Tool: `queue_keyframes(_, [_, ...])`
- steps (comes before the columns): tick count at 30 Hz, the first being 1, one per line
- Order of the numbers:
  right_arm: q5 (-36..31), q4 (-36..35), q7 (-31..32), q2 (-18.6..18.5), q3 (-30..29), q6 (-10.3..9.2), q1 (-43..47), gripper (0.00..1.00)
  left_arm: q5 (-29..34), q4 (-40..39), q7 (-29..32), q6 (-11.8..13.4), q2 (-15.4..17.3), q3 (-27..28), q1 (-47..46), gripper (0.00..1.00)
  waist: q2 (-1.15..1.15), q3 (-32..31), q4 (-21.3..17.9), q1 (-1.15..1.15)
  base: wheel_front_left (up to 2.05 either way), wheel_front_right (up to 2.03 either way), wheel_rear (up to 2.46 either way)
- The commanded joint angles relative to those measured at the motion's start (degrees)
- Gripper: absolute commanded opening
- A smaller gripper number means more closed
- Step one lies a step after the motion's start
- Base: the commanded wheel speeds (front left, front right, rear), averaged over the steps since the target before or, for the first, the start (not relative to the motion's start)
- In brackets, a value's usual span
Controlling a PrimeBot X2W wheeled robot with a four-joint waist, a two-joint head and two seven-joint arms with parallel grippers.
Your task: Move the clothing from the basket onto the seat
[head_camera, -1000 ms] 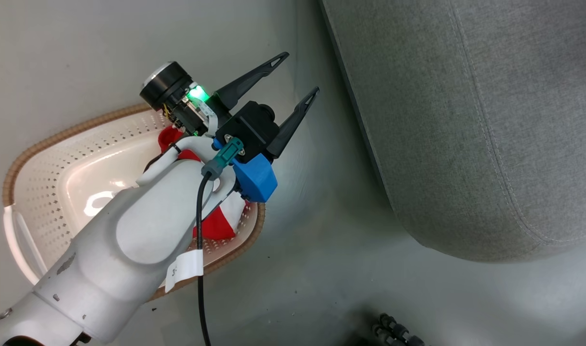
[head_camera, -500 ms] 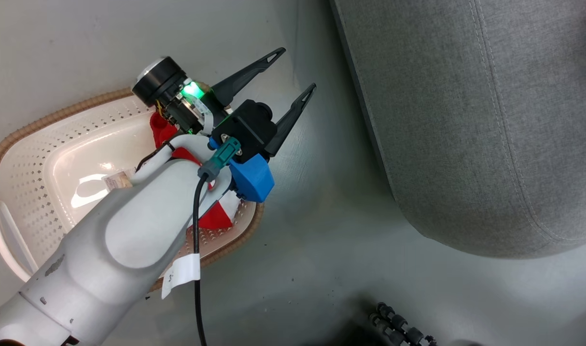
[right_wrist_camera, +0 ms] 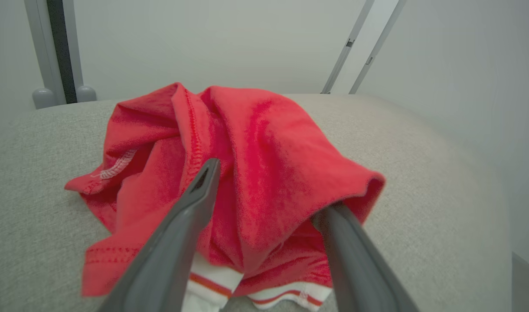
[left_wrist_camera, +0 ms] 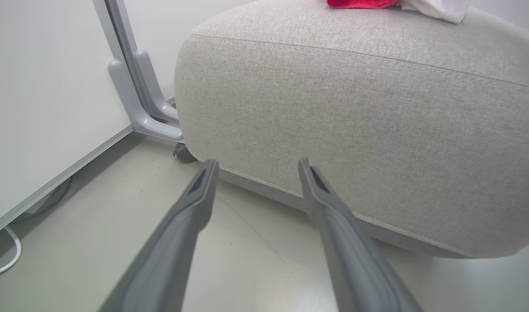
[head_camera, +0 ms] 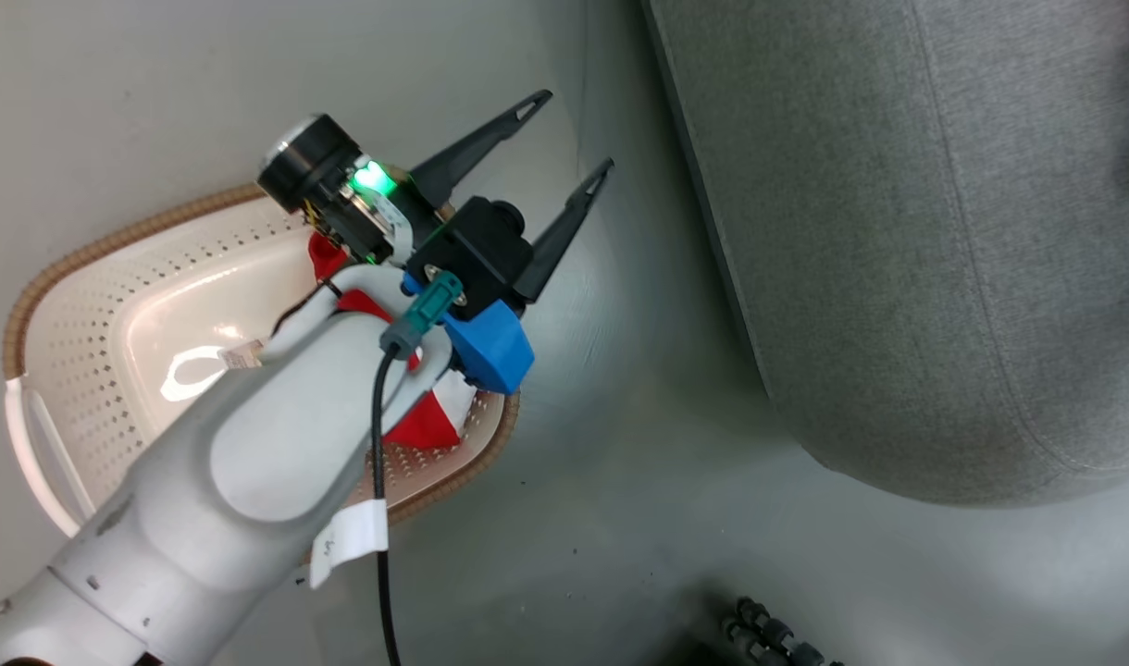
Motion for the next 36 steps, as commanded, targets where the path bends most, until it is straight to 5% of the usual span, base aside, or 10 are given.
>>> queue_keyframes(1, [-0.1, -2.1, -0.2, 0.7, 0.0, 0.0, 3.4, 1.0, -0.5, 0.6, -1.1, 0.4, -1.0, -0.3, 1.0, 1.0, 0.0, -2.4, 0.4, 0.0, 0.0, 0.0, 0.0])
queue_keyframes(14, [-1.1, -17.5, -0.2, 2.3, 7.1, 0.0, 21.4, 1.0, -4.8, 6.3, -5.5, 2.4, -6.7, 2.9, 7.4, 1.0, 0.0, -17.7, 2.6, 0.0, 0.0, 0.0, 0.0])
queue_keyframes(24, [-0.1, -22.9, -0.2, 2.7, 18.2, 0.01, 26.4, 1.0, -4.4, 1.2, -5.6, 4.6, -8.1, 14.1, 16.0, 1.0, 0.0, -27.6, 7.4, 0.0, 0.0, 0.0, 0.0])
queue_keyframes(36, [1.2, -21.6, -0.2, 3.9, 28.5, 0.01, 30.1, 1.0, -0.2, -3.2, -5.5, 4.8, -10.7, 31.6, 28.6, 1.0, 0.0, -37.1, 15.7, 0.0, 0.0, 0.0, 0.0])
